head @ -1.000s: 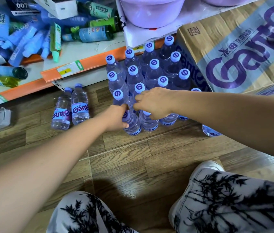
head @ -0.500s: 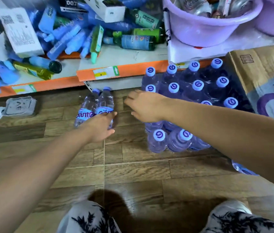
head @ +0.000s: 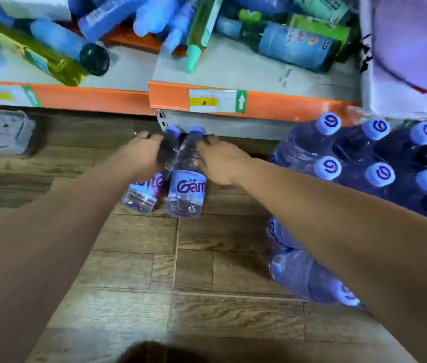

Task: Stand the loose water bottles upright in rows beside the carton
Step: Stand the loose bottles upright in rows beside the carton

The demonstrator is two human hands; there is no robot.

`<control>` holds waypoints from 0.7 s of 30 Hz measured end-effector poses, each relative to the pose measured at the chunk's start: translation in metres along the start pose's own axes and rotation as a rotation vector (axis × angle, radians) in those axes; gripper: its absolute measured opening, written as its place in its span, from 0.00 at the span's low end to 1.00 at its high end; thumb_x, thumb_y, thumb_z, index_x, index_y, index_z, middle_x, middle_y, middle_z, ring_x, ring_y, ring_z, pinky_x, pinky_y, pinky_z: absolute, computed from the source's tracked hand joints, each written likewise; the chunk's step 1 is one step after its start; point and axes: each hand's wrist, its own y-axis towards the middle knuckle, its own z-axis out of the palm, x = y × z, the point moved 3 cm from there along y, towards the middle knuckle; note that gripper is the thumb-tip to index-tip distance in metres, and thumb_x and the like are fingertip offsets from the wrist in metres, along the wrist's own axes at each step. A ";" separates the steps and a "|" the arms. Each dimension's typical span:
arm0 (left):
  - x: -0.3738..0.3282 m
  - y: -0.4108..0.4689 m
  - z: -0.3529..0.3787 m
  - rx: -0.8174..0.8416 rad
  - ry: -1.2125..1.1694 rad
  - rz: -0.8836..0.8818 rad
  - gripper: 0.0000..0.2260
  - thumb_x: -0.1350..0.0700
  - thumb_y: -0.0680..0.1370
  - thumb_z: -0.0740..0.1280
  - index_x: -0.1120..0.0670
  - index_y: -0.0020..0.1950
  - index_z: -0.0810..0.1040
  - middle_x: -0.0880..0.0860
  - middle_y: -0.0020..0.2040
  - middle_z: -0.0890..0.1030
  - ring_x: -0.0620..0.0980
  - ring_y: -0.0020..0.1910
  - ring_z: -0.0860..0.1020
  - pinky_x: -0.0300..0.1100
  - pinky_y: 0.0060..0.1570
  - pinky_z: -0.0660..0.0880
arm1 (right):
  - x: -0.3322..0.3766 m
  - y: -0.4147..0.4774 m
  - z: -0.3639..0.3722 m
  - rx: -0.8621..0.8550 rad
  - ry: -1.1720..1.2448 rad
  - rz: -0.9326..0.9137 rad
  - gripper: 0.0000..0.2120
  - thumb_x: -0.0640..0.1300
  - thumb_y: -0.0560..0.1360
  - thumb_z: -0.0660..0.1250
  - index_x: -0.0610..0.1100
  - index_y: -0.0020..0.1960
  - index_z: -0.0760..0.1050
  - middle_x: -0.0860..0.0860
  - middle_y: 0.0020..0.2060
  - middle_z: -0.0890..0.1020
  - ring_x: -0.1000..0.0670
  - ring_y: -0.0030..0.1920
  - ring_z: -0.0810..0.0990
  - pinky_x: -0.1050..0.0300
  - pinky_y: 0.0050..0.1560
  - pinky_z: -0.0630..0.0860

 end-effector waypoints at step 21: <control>-0.017 0.020 0.018 0.096 0.136 -0.066 0.18 0.38 0.67 0.67 0.43 0.54 0.78 0.49 0.46 0.82 0.51 0.52 0.82 0.38 0.44 0.70 | 0.002 0.031 0.034 0.062 0.553 0.366 0.17 0.53 0.71 0.68 0.47 0.55 0.73 0.47 0.49 0.78 0.43 0.56 0.79 0.58 0.47 0.70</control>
